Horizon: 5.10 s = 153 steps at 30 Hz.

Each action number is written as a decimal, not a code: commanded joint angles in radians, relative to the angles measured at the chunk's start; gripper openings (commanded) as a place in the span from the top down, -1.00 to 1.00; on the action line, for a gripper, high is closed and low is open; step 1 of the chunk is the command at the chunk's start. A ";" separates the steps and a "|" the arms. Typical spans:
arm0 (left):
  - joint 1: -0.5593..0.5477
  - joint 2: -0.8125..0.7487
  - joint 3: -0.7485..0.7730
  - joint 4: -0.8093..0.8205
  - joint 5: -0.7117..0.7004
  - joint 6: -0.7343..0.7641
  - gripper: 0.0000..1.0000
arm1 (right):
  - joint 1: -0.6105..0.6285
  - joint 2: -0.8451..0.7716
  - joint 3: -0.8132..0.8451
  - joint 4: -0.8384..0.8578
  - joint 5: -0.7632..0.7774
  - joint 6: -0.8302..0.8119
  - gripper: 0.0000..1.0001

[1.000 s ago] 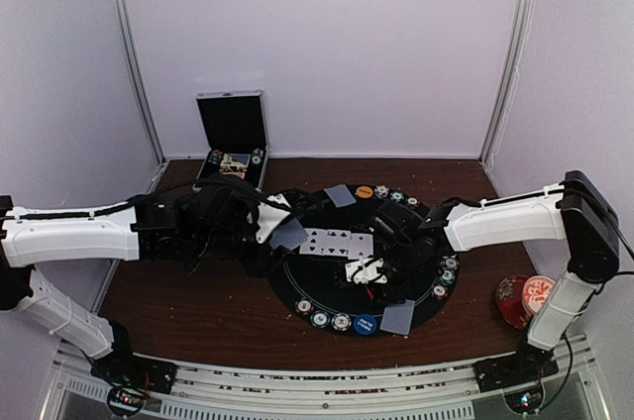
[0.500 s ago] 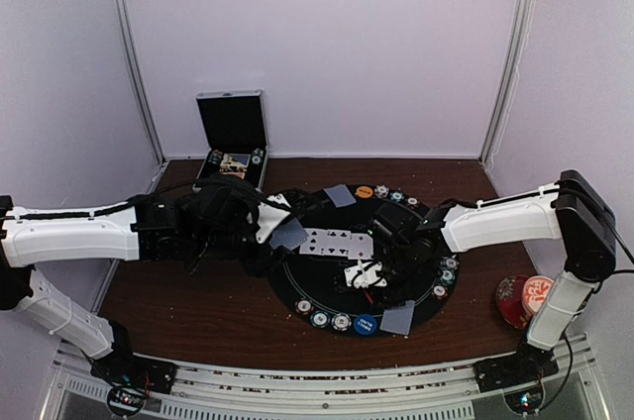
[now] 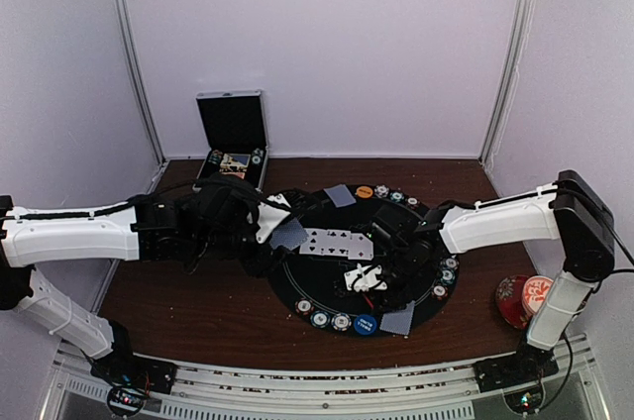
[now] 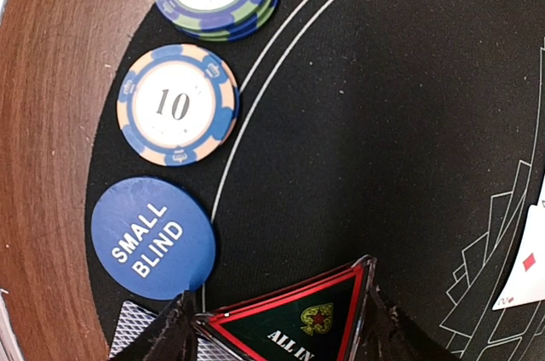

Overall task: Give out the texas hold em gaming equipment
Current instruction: Place the all-in button in the small blind area, then pick up the poker card from the face-down deck piles.

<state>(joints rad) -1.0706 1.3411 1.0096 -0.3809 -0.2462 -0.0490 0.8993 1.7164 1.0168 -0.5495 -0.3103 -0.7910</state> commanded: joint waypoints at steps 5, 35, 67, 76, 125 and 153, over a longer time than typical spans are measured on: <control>-0.002 0.003 0.009 0.058 0.002 0.011 -0.30 | 0.008 -0.013 0.005 0.011 0.014 -0.010 -0.41; -0.002 0.006 0.011 0.057 -0.010 0.013 -0.30 | -0.156 -0.394 0.093 0.218 0.109 0.381 -1.00; -0.002 0.009 0.009 0.058 -0.002 0.019 -0.30 | -0.111 0.117 0.485 0.294 -0.637 0.851 -0.73; -0.002 0.007 0.009 0.057 -0.002 0.020 -0.30 | -0.086 0.209 0.560 0.300 -0.594 0.922 -0.54; -0.002 0.021 0.007 0.058 -0.010 0.019 -0.30 | -0.137 0.209 0.624 0.023 -0.619 0.796 0.82; -0.002 0.027 0.008 0.058 0.005 0.024 -0.22 | -0.084 0.316 0.655 0.130 -0.762 0.929 -0.19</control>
<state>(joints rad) -1.0698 1.3674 1.0077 -0.3813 -0.2489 -0.0341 0.8021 1.9980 1.6394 -0.4709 -1.0550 0.0933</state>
